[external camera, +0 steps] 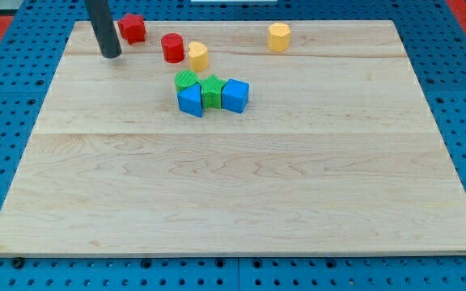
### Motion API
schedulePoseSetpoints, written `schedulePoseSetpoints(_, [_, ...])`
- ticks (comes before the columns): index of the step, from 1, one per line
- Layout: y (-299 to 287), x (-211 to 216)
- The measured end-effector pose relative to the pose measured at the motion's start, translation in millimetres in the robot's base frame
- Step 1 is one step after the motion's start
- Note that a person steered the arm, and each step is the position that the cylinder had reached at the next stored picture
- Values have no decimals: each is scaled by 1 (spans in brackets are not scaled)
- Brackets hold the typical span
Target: Move the red star to the left of the green circle
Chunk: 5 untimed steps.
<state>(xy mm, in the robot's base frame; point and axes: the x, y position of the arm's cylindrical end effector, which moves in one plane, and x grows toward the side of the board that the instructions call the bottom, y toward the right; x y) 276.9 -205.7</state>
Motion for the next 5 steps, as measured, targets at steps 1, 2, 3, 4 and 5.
schedulePoseSetpoints(1, [-92, -15])
schedulePoseSetpoints(2, [-67, -84])
schedulePoseSetpoints(3, [-7, -85])
schedulePoseSetpoints(4, [51, -85])
schedulePoseSetpoints(5, [54, -85])
